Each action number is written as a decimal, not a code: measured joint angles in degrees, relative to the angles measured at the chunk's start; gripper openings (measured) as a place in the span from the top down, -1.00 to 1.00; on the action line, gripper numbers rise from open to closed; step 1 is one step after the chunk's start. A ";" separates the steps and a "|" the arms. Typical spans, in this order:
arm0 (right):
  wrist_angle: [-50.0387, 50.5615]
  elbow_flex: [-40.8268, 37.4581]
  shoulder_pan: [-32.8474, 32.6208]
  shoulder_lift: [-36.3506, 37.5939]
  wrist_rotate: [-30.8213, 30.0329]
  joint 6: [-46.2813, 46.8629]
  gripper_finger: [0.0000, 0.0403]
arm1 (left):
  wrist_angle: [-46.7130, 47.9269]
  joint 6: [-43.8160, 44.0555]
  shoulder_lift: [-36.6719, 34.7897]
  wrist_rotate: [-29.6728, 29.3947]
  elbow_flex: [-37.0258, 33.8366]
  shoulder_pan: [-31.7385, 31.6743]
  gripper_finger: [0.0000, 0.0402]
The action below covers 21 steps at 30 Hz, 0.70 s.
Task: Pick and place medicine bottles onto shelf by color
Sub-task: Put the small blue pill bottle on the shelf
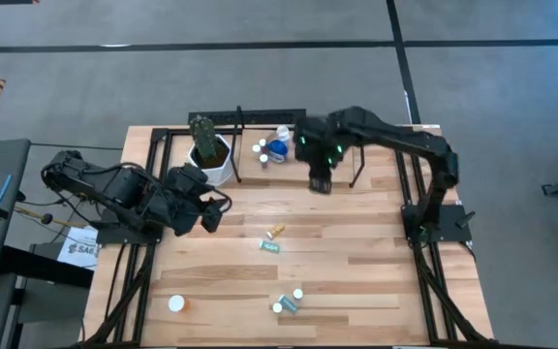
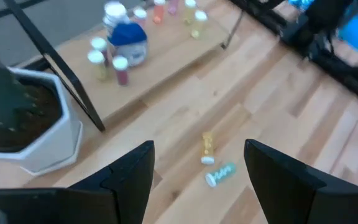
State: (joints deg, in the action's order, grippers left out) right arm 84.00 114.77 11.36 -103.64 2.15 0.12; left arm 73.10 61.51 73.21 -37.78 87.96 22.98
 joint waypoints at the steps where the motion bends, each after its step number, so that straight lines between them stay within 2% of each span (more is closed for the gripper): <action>1: -1.04 -1.90 -1.99 1.22 0.00 1.31 0.02 | 0.00 -0.32 0.26 0.62 -0.02 0.41 -0.17; 4: -8.07 -10.18 -8.65 5.10 -0.52 6.54 0.04 | 0.11 -0.38 1.10 1.49 -0.02 1.49 -0.17; 8: -22.90 -23.82 -17.88 9.68 -0.99 16.91 0.08 | -0.37 -0.35 1.03 2.92 -1.37 3.32 -0.17; 12: -36.50 -33.56 -26.32 10.63 -1.05 27.65 0.11 | -0.11 -0.55 1.06 4.63 -2.01 5.22 -0.17; 16: -47.55 -38.72 -32.93 9.41 -1.22 31.27 0.13 | -0.70 -1.24 1.05 5.09 -2.01 6.40 -0.17; 21: -57.11 -40.71 -37.27 4.57 -1.14 31.48 0.13 | -0.61 -1.00 1.05 5.00 -2.01 8.02 -0.17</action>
State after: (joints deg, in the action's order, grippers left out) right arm 26.89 74.06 -25.91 -99.07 1.01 31.60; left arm 72.49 60.52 74.26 -32.77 85.95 31.01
